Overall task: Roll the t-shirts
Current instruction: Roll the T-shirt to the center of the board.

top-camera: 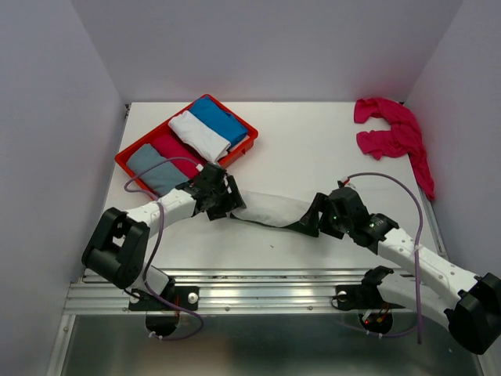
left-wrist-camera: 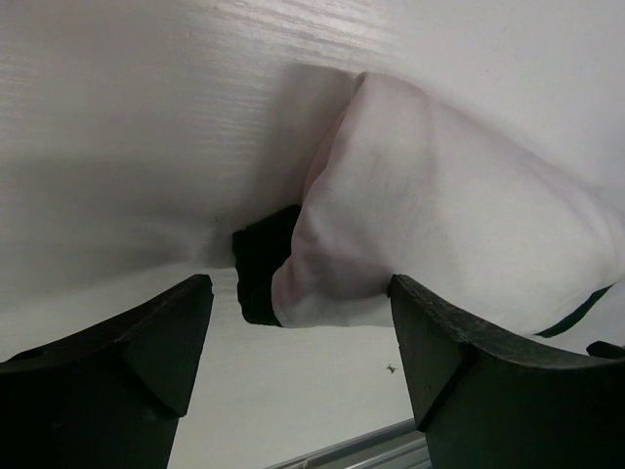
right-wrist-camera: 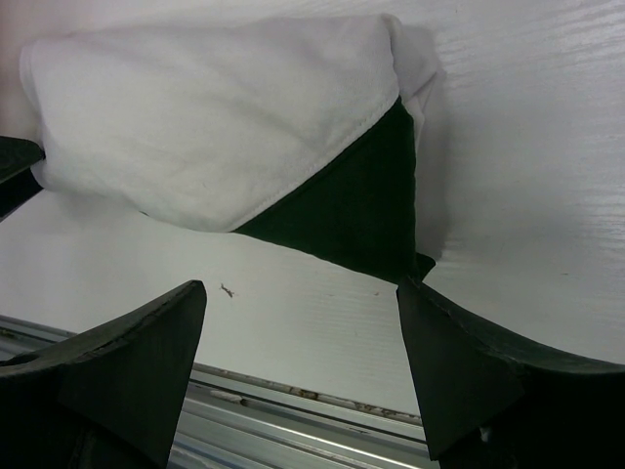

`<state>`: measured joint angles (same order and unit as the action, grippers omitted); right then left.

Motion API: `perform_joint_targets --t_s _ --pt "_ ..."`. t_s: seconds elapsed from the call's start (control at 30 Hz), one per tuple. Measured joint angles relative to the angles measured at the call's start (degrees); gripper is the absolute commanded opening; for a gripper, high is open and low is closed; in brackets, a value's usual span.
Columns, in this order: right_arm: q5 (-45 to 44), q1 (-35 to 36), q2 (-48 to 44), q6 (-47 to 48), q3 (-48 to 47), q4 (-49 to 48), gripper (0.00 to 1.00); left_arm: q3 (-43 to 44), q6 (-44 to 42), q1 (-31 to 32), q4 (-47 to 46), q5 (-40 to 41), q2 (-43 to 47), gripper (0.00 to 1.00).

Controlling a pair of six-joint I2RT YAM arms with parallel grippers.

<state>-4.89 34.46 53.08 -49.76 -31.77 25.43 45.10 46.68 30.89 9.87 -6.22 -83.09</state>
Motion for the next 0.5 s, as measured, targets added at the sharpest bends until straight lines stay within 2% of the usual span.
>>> perform_joint_targets --t_s 0.33,0.5 --pt "0.0 0.0 0.1 0.0 0.0 0.0 0.85 -3.1 0.1 0.0 -3.6 -2.3 -1.2 0.83" --pt "0.0 0.0 0.1 0.0 0.0 0.0 0.85 -3.4 0.6 -0.3 -8.2 -4.8 -3.7 0.76"
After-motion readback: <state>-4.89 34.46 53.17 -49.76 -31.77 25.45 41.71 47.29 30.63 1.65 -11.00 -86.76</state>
